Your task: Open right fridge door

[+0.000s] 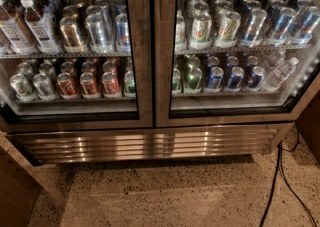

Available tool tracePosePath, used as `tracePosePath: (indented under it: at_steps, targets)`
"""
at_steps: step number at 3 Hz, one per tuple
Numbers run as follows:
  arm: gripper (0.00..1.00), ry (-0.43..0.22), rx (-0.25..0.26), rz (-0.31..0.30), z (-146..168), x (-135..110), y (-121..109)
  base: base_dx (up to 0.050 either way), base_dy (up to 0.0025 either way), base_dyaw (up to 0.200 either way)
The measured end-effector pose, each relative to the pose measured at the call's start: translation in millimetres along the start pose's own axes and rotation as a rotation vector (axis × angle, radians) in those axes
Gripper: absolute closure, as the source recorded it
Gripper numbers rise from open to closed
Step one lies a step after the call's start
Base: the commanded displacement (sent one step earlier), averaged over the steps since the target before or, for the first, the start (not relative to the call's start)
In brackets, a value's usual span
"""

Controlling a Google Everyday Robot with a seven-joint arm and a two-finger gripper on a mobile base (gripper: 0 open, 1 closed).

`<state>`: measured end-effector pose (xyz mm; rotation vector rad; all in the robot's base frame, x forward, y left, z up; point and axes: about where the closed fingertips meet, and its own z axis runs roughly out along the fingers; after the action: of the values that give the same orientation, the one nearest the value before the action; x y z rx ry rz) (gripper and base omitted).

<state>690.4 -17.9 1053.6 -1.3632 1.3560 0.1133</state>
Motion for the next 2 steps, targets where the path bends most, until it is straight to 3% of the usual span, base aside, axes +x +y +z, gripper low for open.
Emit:
tracePosePath:
  at_steps: [2]
  targets:
    - [1.0,0.003,0.01,-0.035,-0.3,-1.6,0.7,0.0,0.0,0.0]
